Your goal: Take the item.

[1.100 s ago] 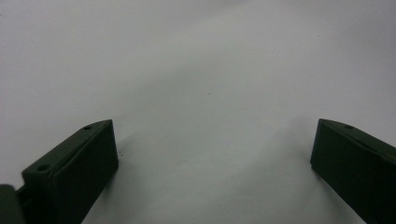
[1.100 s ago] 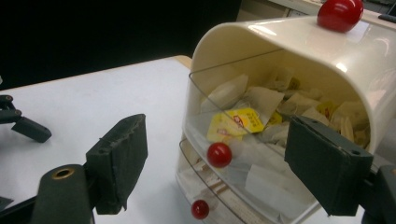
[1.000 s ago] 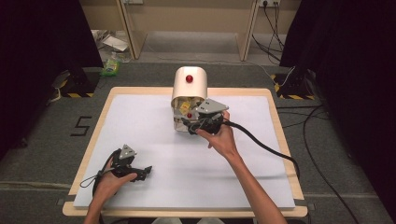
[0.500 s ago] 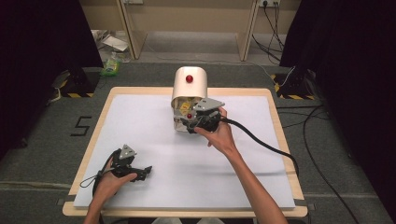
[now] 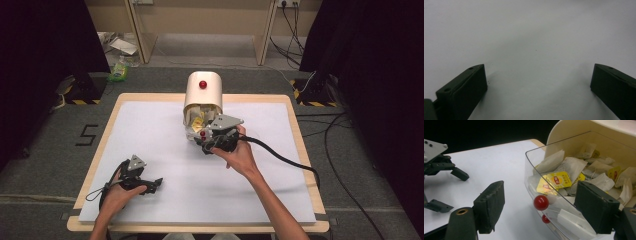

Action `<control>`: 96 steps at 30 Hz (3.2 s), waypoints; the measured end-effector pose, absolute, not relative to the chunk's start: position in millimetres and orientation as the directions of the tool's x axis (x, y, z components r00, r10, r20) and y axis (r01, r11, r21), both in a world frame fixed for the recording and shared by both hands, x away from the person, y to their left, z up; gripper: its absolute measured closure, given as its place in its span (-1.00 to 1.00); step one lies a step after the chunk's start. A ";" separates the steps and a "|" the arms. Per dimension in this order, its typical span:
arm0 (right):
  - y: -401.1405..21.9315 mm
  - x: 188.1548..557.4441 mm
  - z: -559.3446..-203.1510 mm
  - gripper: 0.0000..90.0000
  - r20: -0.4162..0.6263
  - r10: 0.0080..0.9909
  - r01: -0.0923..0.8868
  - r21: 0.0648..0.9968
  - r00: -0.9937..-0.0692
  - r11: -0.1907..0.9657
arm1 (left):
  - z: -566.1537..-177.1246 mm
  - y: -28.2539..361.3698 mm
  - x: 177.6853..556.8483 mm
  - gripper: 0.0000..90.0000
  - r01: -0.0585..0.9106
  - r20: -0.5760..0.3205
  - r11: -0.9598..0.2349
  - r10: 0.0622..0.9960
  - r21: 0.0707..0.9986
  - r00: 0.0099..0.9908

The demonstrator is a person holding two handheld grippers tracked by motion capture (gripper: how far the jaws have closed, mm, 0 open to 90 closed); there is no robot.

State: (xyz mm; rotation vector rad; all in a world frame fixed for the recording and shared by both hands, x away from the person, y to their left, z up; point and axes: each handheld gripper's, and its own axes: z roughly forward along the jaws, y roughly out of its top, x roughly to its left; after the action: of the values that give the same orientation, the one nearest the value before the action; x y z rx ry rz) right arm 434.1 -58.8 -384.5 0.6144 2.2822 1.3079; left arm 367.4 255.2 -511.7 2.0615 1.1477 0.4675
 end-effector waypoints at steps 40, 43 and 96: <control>-64.0 403.9 -386.9 -0.35 -0.183 0.549 0.135 0.862 -0.815 0.488 | -511.6 255.1 367.3 -1.00 0.581 -0.028 -0.346 0.843 0.736 0.538; -64.2 402.7 -387.1 -0.35 -0.187 0.547 0.133 0.861 -0.816 0.492 | -511.7 255.1 367.3 -1.00 0.581 -0.027 -0.346 0.843 0.737 0.538; -70.4 412.0 -375.7 -0.03 -0.142 0.558 0.159 0.876 -0.818 0.456 | -511.6 255.1 367.4 -1.00 0.581 -0.028 -0.347 0.842 0.736 0.538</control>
State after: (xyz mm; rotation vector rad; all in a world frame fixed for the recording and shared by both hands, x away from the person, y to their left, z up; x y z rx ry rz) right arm 412.0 -70.4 -375.7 0.6024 2.2983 1.3193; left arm 367.4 255.1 -511.6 2.0640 1.1468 0.4693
